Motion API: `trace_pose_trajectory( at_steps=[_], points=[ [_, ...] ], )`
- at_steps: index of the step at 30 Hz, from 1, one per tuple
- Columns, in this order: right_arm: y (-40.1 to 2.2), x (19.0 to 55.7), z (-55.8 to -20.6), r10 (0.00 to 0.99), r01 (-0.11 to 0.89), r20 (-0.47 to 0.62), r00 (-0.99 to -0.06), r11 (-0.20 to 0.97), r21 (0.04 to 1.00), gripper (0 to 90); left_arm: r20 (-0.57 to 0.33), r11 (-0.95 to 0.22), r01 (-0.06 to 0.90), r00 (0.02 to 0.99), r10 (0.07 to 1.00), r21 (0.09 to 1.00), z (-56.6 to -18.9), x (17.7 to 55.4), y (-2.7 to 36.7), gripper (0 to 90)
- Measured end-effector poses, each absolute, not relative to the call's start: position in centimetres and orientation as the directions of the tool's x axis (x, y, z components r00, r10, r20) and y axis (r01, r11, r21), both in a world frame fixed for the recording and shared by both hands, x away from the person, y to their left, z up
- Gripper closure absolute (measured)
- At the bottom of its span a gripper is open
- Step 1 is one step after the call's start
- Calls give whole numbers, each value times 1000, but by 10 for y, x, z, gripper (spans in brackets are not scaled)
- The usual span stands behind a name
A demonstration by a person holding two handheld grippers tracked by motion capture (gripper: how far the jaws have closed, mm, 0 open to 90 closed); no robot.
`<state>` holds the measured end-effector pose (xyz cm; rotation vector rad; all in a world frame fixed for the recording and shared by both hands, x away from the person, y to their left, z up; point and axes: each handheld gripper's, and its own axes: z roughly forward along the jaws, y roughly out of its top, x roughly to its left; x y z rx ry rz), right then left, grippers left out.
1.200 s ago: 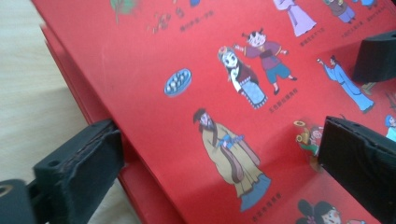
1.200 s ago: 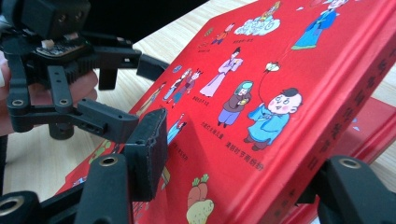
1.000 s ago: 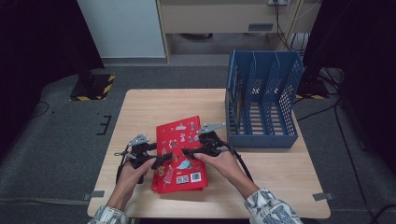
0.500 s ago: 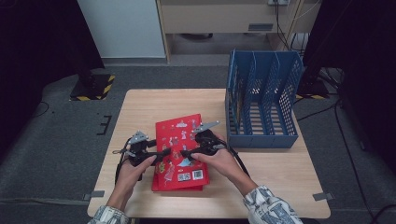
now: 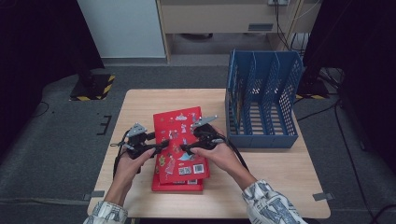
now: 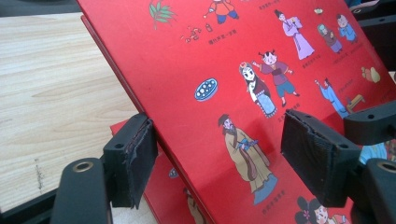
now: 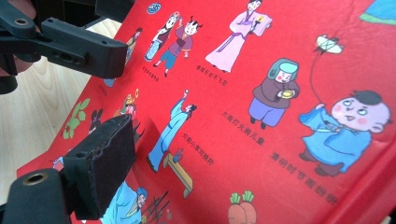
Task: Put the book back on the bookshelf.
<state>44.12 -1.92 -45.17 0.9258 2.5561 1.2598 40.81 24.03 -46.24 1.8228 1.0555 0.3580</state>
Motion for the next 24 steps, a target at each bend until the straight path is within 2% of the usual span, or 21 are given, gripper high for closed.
trace_pose_trajectory(
  at_steps=[3,16,24],
  points=[
    [-19,444,-451,587,464,134,-798,458,759,123,-193,-166,500,588,786,850,-461,410,241,276],
    [-22,448,-439,590,449,120,-799,450,772,187,-137,-225,487,602,787,844,-445,415,245,404],
    [-21,451,-432,595,431,93,-798,457,778,194,-115,-243,473,609,785,847,-432,418,249,480]
  ],
)
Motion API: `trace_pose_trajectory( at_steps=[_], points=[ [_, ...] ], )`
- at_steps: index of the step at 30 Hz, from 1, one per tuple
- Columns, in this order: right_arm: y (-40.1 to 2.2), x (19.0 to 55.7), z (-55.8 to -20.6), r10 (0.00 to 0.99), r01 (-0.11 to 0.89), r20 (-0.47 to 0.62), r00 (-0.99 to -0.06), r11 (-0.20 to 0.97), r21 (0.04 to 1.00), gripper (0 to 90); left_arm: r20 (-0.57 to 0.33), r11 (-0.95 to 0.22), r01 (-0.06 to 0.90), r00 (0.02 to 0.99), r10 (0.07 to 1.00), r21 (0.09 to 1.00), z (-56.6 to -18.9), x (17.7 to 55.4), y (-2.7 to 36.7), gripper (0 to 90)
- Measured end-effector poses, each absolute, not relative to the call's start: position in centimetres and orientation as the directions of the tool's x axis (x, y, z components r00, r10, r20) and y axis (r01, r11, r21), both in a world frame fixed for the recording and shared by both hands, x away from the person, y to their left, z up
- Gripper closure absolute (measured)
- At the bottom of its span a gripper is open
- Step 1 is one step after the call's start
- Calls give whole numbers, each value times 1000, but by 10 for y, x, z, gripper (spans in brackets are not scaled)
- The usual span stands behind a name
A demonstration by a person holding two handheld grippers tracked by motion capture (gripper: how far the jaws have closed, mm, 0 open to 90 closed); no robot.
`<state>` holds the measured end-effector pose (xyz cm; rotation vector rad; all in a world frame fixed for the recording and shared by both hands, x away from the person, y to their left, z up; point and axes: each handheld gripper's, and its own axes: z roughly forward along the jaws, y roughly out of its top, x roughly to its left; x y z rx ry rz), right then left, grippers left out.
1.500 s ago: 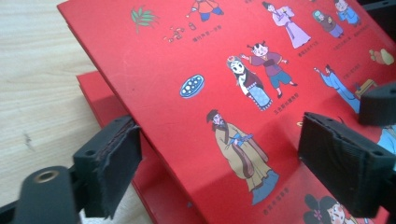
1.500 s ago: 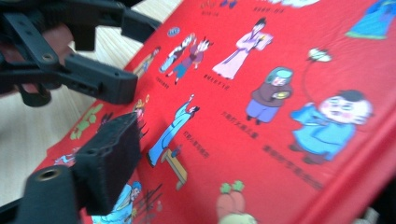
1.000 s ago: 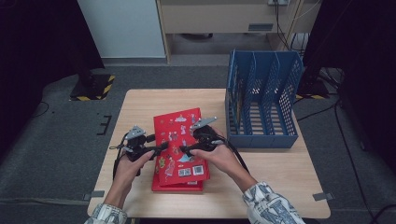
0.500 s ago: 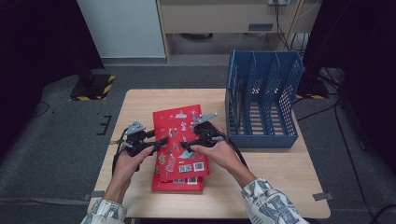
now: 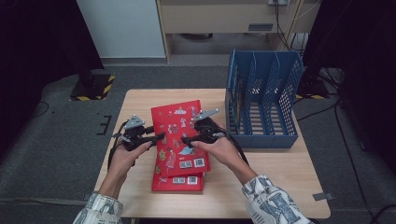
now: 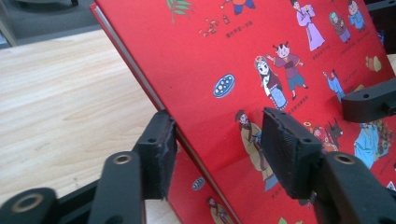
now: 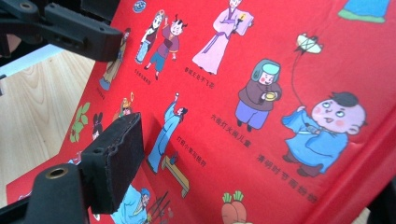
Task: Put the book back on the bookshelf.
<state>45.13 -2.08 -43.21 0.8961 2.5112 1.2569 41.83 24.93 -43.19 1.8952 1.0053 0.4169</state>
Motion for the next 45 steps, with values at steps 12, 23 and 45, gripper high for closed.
trace_pose_trajectory(
  at_steps=[12,23,45],
  points=[
    [-12,454,-416,619,380,1,-785,481,790,256,-61,-257,422,607,792,869,-402,420,258,545],
    [-13,460,-408,639,354,-30,-769,465,811,329,-23,-266,390,599,800,881,-387,423,255,570],
    [-28,437,-400,593,310,-48,-803,486,817,483,-49,-257,373,643,765,892,-387,408,257,516]
  ],
)
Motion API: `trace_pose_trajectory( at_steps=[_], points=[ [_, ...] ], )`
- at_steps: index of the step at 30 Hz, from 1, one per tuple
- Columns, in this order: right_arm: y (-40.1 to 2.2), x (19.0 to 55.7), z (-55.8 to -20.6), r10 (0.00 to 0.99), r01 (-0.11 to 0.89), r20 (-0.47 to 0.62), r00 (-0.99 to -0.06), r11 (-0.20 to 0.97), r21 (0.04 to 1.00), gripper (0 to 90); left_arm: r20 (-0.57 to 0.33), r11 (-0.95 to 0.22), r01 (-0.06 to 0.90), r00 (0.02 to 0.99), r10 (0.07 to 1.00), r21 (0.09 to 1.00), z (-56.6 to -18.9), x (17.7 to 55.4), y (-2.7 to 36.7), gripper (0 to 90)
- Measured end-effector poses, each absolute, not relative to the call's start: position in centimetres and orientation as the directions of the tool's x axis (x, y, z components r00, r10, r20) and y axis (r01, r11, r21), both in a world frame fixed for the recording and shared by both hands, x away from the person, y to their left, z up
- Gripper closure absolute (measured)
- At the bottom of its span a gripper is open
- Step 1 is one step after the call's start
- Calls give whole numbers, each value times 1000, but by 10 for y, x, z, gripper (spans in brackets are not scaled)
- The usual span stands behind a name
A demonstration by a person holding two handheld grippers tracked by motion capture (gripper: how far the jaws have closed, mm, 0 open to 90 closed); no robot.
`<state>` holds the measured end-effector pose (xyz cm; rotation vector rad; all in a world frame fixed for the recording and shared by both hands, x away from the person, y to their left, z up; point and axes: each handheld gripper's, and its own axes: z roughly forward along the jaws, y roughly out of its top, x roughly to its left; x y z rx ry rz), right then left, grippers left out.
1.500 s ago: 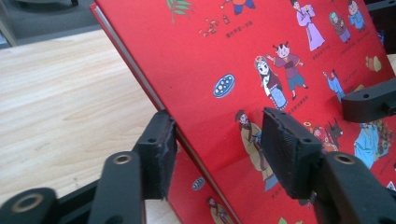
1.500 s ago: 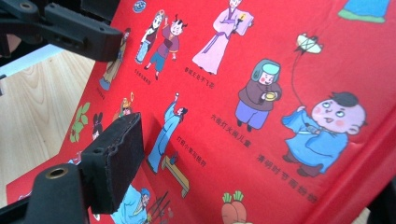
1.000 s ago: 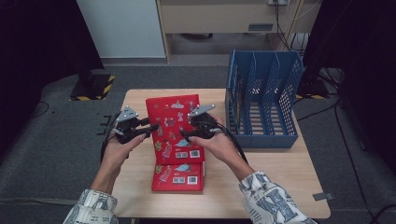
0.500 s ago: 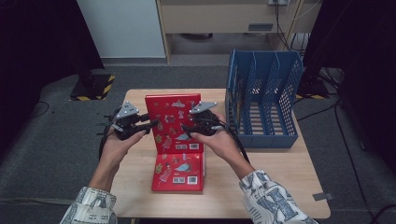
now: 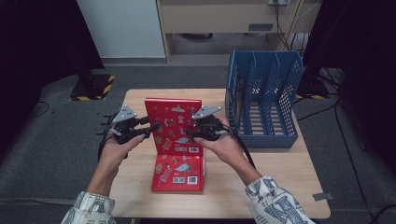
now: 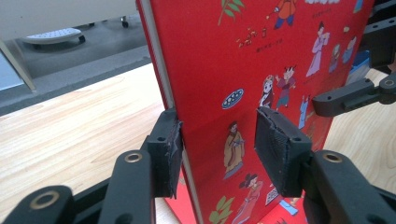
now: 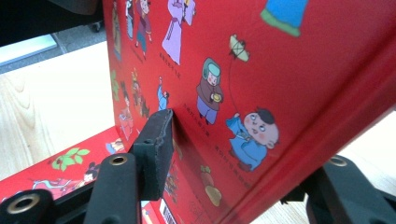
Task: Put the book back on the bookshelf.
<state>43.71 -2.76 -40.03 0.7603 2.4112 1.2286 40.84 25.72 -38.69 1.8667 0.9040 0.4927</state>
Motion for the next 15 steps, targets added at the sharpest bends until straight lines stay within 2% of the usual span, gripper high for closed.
trace_pose_trajectory(
  at_steps=[8,15],
  points=[
    [-32,427,-399,578,303,-36,-815,479,824,544,-39,-271,370,650,759,889,-386,404,253,456],
    [-32,415,-396,549,289,-28,-835,482,827,605,-43,-272,368,659,751,889,-387,407,253,451]
  ],
)
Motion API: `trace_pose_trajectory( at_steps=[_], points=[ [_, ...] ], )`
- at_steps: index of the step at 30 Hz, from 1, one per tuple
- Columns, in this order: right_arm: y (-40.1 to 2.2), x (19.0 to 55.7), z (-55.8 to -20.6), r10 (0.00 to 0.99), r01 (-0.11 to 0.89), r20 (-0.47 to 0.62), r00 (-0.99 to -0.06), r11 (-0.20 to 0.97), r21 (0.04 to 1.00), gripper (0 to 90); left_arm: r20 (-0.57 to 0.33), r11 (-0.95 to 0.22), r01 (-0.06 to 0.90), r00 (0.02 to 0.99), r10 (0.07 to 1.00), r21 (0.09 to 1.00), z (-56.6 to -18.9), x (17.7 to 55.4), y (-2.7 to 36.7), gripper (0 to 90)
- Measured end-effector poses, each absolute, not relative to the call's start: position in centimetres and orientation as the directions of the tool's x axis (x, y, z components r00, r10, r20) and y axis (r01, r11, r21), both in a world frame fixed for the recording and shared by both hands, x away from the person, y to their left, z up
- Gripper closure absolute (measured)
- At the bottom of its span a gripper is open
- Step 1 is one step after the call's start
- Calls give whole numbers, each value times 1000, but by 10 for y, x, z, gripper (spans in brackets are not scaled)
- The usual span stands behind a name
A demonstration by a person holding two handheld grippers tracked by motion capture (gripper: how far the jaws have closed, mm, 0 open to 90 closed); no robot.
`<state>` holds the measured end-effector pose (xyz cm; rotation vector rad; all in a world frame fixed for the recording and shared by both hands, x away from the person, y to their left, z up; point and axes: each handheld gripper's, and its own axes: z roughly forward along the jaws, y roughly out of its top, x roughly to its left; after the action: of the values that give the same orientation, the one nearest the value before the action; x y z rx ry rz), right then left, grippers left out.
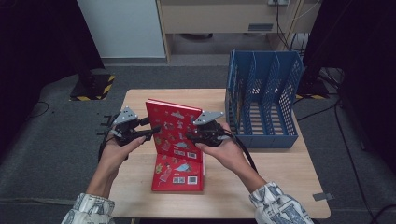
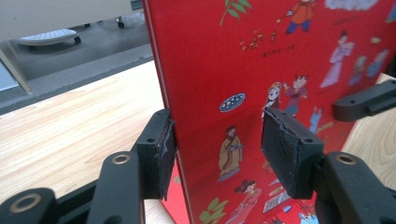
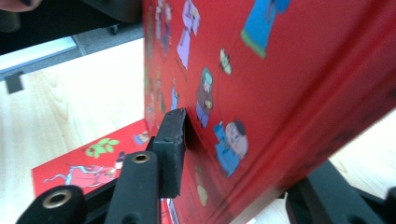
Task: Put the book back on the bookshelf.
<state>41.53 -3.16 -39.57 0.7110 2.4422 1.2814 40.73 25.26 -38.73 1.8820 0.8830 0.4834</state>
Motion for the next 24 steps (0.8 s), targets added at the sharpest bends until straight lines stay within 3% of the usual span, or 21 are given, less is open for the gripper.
trace_pose_trajectory(
  at_steps=[24],
  points=[
    [-21,404,-371,486,234,10,-874,402,885,649,-54,-287,376,683,729,881,-391,403,256,415]
  ],
)
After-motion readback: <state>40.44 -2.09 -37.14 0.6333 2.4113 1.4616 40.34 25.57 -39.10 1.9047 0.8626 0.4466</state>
